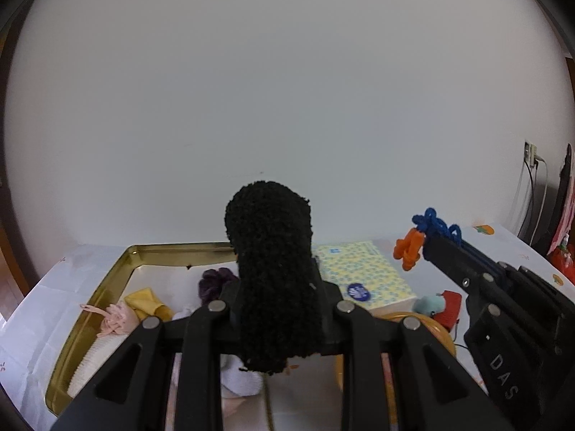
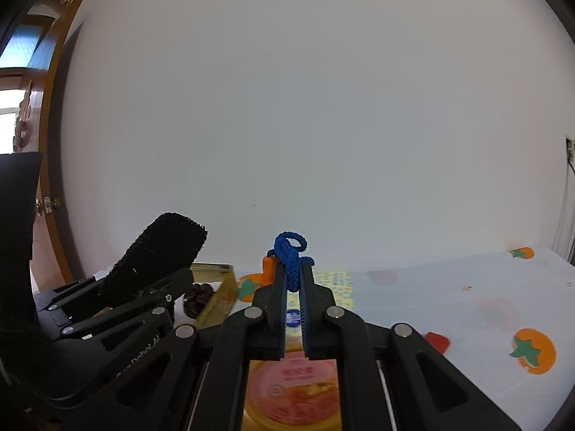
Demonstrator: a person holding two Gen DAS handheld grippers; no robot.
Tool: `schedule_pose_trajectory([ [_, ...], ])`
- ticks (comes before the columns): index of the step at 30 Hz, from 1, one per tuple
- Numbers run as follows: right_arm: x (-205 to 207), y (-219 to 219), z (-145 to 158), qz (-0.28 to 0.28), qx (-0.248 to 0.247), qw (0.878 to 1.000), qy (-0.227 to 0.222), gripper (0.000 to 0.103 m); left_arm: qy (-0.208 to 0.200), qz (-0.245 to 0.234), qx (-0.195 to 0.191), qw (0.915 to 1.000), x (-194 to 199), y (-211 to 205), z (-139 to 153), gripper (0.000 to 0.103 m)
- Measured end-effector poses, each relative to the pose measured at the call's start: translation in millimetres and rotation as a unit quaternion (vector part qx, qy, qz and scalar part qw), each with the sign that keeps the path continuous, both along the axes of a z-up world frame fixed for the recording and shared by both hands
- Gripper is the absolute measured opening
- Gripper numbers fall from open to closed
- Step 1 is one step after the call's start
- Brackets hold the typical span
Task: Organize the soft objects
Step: 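Carry the black cloth and blue toy over the gold tray with both tools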
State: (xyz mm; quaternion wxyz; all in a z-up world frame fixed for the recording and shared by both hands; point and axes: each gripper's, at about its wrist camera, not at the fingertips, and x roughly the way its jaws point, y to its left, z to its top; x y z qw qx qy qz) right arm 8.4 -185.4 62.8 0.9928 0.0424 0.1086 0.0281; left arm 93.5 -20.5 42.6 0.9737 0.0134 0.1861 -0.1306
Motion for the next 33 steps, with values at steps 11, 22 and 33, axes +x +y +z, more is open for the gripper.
schedule_pose_trajectory([
  [11, 24.4, 10.1, -4.7, 0.023, 0.014, 1.0, 0.015, 0.008, 0.011, 0.04, -0.016, 0.999, 13.2, 38.9, 5.7, 0.023],
  [22, 57.8, 50.1, -2.7, 0.065, 0.034, 0.997, 0.023, 0.008, 0.022, 0.105, -0.017, 0.9941, 27.1, 77.4, 13.0, 0.023],
  [33, 95.7, 86.1, 2.6, 0.112, 0.051, 0.991, 0.043, 0.008, 0.057, 0.152, -0.018, 0.9866, 46.1, 98.3, 11.4, 0.023],
])
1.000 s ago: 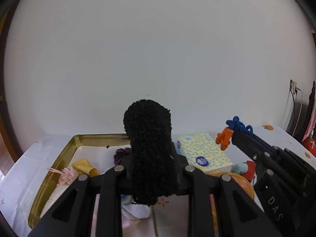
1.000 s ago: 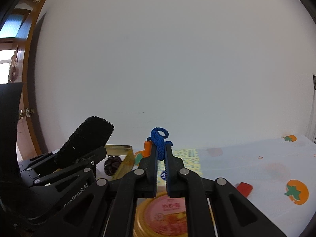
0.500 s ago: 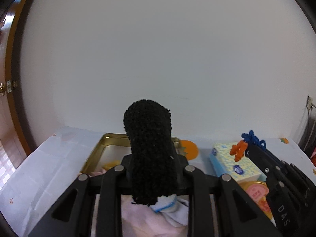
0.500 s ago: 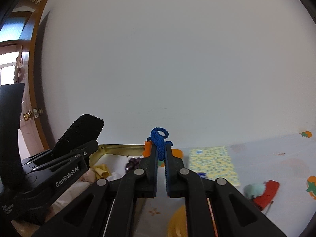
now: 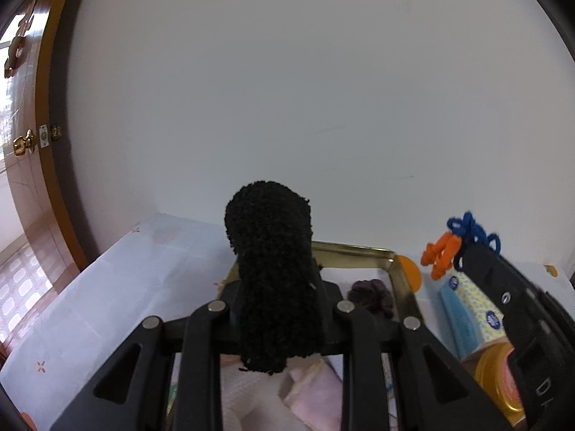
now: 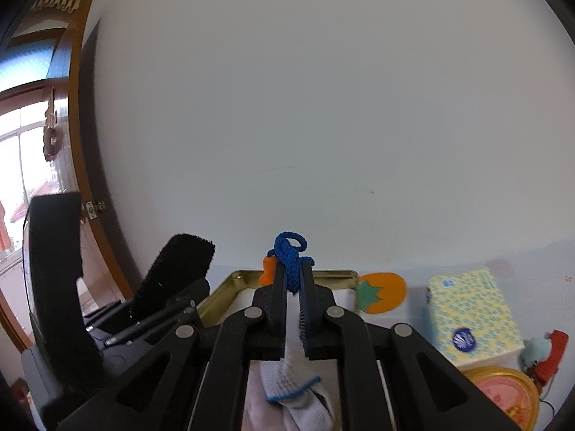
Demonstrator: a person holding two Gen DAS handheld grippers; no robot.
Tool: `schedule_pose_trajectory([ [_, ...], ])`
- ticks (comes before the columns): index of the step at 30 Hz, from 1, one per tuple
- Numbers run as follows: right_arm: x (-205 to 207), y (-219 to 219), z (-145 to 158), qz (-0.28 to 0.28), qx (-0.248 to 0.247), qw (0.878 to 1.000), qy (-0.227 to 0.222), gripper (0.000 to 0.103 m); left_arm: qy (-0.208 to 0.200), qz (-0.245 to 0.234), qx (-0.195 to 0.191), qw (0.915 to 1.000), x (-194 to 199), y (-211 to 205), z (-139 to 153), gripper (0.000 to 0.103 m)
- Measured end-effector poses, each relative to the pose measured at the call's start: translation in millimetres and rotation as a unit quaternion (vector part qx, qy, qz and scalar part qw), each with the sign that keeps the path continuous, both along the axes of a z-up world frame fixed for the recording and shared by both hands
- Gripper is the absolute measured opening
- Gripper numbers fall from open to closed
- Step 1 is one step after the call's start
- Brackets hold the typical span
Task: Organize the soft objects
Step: 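Carry the black cloth and blue toy over the gold tray with both tools, then open the left tool to drop the black cloth while the right tool drops the blue toy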
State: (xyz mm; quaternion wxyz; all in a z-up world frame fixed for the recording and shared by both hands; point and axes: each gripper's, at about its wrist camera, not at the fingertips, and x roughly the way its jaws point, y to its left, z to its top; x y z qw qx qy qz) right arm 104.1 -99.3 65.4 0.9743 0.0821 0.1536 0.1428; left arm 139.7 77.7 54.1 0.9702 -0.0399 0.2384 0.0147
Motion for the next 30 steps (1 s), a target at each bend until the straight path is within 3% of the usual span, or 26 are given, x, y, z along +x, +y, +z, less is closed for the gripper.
schedule_pose_trajectory([
  [8, 47.3, -4.6, 11.0, 0.015, 0.012, 1.0, 0.023, 0.008, 0.026, 0.012, -0.014, 0.9995, 19.1, 18.7, -5.2, 0.023],
  [14, 83.7, -5.2, 12.7, 0.027, 0.027, 0.997, 0.062, 0.008, 0.062, -0.01, -0.037, 0.9973, 38.6, 23.1, -12.1, 0.023],
  [16, 79.1, -2.8, 18.4, 0.035, 0.028, 0.996, 0.079, 0.008, 0.073, -0.016, -0.033, 0.9966, 44.5, 23.1, -15.6, 0.023],
  [24, 97.7, 3.2, -11.8, 0.065, 0.05, 0.983, 0.165, 0.008, 0.134, -0.001, -0.031, 0.9905, 58.7, 19.4, -32.1, 0.023],
  [27, 105.7, 7.2, -15.4, 0.082, 0.062, 0.979, 0.177, 0.008, 0.14, 0.008, -0.028, 0.9898, 59.2, 20.4, -33.2, 0.023],
  [30, 105.4, 11.0, -15.7, 0.095, 0.073, 0.978, 0.173, 0.011, 0.144, 0.012, -0.017, 0.9893, 57.3, 18.2, -32.8, 0.032],
])
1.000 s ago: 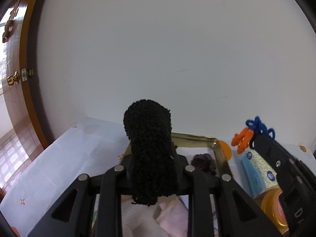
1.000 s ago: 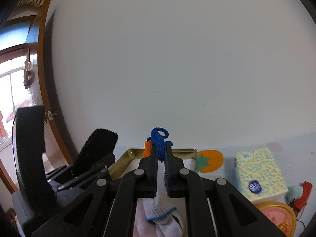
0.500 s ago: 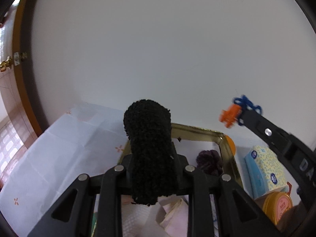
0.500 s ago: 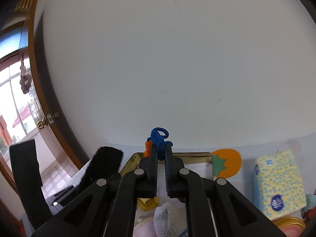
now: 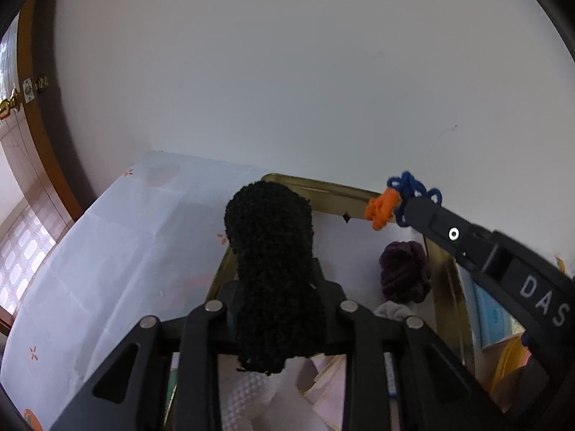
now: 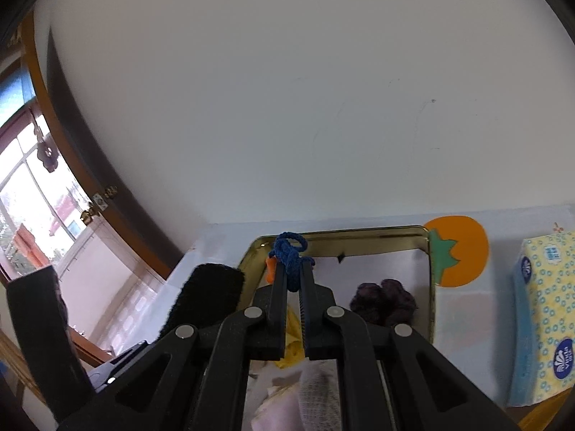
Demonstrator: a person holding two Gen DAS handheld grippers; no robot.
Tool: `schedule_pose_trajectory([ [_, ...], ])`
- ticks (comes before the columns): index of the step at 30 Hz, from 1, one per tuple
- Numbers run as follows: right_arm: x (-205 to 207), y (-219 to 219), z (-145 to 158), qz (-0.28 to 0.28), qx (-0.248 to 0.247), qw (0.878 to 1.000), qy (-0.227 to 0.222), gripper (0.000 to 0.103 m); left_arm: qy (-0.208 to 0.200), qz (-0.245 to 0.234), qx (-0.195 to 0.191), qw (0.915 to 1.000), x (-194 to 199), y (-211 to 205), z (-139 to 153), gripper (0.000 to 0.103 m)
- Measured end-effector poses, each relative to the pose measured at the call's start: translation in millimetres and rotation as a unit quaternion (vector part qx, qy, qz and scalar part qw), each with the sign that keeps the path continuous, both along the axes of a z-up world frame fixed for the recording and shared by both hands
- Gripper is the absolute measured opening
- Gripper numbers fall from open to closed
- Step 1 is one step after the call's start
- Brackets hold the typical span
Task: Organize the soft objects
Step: 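Open the left tool to drop the black cloth while the right tool drops the blue toy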
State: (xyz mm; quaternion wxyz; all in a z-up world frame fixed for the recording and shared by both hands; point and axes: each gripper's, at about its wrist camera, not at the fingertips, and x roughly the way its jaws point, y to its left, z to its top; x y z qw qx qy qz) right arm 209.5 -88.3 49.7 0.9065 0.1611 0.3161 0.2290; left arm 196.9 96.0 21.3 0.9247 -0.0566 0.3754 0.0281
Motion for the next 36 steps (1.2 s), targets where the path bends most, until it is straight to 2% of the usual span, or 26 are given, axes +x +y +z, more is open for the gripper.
schedule_pose_trajectory([
  [1, -1.5, 1.4, -0.1, 0.002, -0.001, 1.0, 0.001, 0.024, 0.0, 0.0, 0.004, 1.0, 0.0, -0.9, 0.2, 0.044],
  [2, -1.1, 2.9, -0.6, 0.006, -0.004, 1.0, 0.004, 0.036, 0.0, 0.004, 0.011, 0.9999, -0.6, -2.2, 0.8, 0.068],
  [3, -1.7, 3.2, -0.5, 0.007, -0.005, 1.0, 0.004, 0.063, 0.0, 0.015, 0.023, 0.9996, -2.1, -3.5, 2.4, 0.081],
  [4, -4.2, 2.0, 1.0, 0.006, -0.003, 1.0, -0.002, 0.077, -0.004, 0.024, 0.03, 0.9993, -4.0, -4.7, 3.9, 0.101],
  [6, -12.5, -2.2, 6.9, -0.001, 0.007, 1.0, -0.028, 0.077, -0.026, 0.032, 0.038, 0.9984, -9.9, -5.4, 10.5, 0.103],
  [9, -19.3, -2.8, 12.9, -0.017, 0.011, 0.998, -0.059, 0.077, -0.023, 0.035, 0.043, 0.9982, -11.7, -4.6, 10.8, 0.103],
  [17, -42.7, -21.0, 16.9, -0.061, 0.041, 0.993, -0.089, 0.077, -0.044, 0.045, 0.043, 0.9971, -16.1, 0.4, 13.1, 0.103],
  [31, -68.3, -41.4, 17.2, -0.102, 0.009, 0.989, -0.107, 0.077, -0.11, 0.046, 0.086, 0.9891, -37.4, -12.4, 21.2, 0.103],
  [36, -81.3, -39.2, 20.8, -0.117, -0.024, 0.984, -0.136, 0.077, -0.149, 0.056, 0.092, 0.983, -49.2, -13.4, 25.3, 0.103],
])
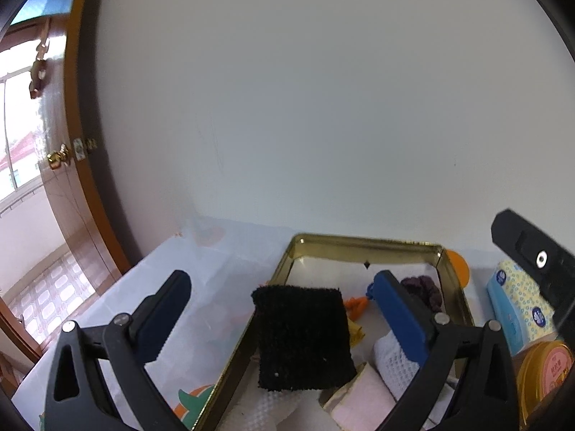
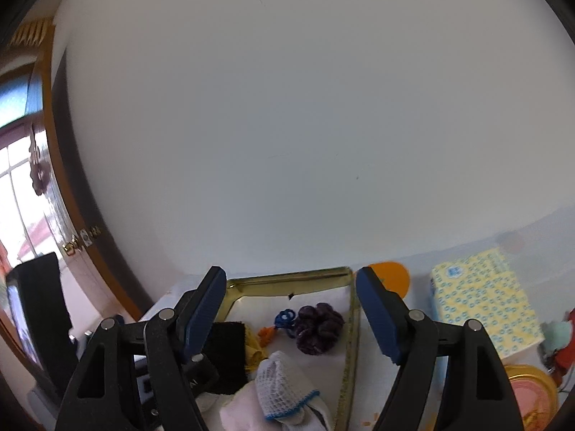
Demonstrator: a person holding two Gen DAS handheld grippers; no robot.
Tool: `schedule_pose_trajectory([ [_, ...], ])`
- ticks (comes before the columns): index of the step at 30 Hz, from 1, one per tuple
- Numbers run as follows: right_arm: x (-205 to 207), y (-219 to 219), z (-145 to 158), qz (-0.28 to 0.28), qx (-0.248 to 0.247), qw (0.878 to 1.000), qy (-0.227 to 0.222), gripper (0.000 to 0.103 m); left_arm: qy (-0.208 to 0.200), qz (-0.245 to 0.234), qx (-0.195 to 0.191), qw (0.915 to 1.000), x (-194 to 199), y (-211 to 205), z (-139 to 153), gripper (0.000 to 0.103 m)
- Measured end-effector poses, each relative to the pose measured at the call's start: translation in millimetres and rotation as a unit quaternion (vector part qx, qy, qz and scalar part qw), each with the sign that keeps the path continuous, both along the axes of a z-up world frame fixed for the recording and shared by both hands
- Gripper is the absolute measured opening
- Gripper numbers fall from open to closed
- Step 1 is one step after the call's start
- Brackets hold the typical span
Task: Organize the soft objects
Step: 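Open the left tool to drop the black cloth while the right tool drops the blue toy, then move both tools toward the red pouch and light-blue plush toy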
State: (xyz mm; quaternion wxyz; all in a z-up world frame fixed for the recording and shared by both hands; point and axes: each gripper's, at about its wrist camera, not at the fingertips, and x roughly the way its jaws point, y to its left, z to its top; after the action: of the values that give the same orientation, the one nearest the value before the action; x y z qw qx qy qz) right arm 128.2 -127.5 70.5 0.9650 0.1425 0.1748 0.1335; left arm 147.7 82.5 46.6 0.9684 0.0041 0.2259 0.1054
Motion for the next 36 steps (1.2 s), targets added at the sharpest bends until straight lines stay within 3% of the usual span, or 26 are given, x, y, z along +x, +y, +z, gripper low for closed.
schedule_pose_trajectory([
  [5, -20.1, -1.6, -6.3, -0.027, -0.016, 0.999, -0.035, 0.077, -0.054, 0.013, 0.011, 0.9984, -17.4, -4.3, 3.8, 0.103],
  [9, -29.4, -4.9, -10.6, -0.038, -0.02, 0.998, -0.044, 0.077, -0.084, 0.007, -0.01, 0.9964, -28.7, -2.4, 5.7, 0.103],
  [17, -47.2, -11.0, -14.4, -0.045, -0.012, 0.996, -0.079, 0.077, -0.143, -0.009, 0.027, 0.9893, -59.1, -21.6, 4.5, 0.103],
  [19, -51.4, -11.4, -14.6, -0.053, -0.019, 0.995, -0.089, 0.077, -0.142, -0.008, 0.021, 0.9897, -66.0, -23.6, 0.5, 0.103],
  [24, -59.9, -10.5, -16.7, -0.051, -0.038, 0.993, -0.095, 0.077, -0.087, -0.034, -0.01, 0.9956, -59.1, -25.5, -11.4, 0.103],
  [36, -69.8, -13.2, -24.2, -0.054, -0.082, 0.992, -0.081, 0.077, -0.081, -0.033, -0.009, 0.9961, -67.8, -32.5, -20.0, 0.103],
])
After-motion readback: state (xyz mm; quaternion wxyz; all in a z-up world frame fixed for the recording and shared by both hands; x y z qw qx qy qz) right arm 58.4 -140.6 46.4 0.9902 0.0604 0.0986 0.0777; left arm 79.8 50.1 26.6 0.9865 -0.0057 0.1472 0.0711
